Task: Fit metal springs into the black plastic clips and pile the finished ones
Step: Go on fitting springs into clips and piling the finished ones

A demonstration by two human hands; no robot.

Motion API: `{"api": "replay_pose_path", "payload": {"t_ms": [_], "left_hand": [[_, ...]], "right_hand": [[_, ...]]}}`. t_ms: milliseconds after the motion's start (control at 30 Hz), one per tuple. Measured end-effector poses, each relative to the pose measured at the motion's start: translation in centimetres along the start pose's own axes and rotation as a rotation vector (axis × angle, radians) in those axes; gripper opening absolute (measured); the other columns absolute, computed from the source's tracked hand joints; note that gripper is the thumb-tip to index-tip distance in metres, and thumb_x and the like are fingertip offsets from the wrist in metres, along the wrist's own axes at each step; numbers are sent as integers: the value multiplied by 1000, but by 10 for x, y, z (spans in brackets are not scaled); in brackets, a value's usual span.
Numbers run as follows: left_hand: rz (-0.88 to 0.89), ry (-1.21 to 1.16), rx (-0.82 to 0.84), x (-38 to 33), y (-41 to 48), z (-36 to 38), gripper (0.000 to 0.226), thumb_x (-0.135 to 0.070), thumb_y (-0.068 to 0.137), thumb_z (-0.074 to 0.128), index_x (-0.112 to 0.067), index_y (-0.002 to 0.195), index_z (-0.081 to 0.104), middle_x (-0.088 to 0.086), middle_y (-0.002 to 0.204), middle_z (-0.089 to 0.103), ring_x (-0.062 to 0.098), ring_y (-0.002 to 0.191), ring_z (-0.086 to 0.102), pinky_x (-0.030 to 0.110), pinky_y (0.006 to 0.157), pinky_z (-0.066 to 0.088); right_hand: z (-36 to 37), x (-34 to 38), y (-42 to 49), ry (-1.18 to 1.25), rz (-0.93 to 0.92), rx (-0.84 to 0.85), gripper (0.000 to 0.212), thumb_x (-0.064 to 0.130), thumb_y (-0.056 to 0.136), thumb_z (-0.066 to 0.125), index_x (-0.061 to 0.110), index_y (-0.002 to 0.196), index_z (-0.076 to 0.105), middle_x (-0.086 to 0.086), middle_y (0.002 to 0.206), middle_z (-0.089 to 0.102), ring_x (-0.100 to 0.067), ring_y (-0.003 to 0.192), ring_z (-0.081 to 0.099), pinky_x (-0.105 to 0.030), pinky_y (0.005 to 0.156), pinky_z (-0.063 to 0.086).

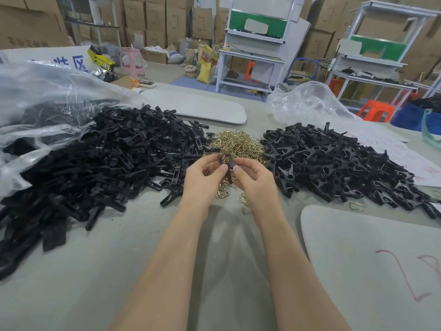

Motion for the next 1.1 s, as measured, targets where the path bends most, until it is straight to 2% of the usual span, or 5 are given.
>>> {"api": "replay_pose_path", "payload": {"t_ms": [100, 200, 467, 733, 1100], "left_hand": [[-21, 21, 25, 3, 1, 3, 29, 0, 88, 61, -18, 110, 64, 4, 96, 67, 23, 104, 63, 38, 100, 47], [-26, 34, 1, 4, 2, 0, 25, -3, 88, 63, -21, 106, 65, -6, 81, 63, 16, 90, 61, 40, 97, 49], [-27, -30, 3, 5, 4, 0, 29, -2, 89, 62, -9, 117, 62, 3, 96, 66, 12, 86, 65, 24, 79, 54], [1, -102, 45, -2, -1, 2, 28, -4, 91, 59, -30, 83, 66, -11, 78, 72, 3, 75, 68, 14, 64, 52], [-18, -46, 208, -8, -4, 7, 13, -7, 87, 65, -13, 98, 68, 4, 87, 66, 11, 85, 67, 18, 77, 53]], "right_hand": [[-1, 3, -2, -19, -23, -5, 17, -2, 92, 54, 12, 100, 61, 3, 91, 68, -1, 83, 64, -18, 80, 51], [-2, 5, -2, -6, -41, -23, 18, -1, 93, 53, 13, 101, 59, 2, 93, 68, -4, 87, 65, -15, 78, 50], [2, 9, -3, -54, -72, 6, 23, -4, 92, 53, 12, 103, 65, 5, 93, 68, 3, 85, 65, -13, 79, 50], [-3, 9, -2, -81, -53, -41, 23, -1, 92, 54, 14, 103, 67, 1, 93, 70, -7, 87, 65, -18, 82, 52], [-2, 1, -2, 256, 236, 91, 14, 2, 95, 50, 4, 95, 64, -10, 80, 60, -13, 70, 53, -17, 64, 50]]}}
Point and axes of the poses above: each hand's wrist, its own y-axis towards the middle knuckle, its own z-axis out of the palm, x = y × z, the point moved 7 cm from there along y, towards the middle knuckle
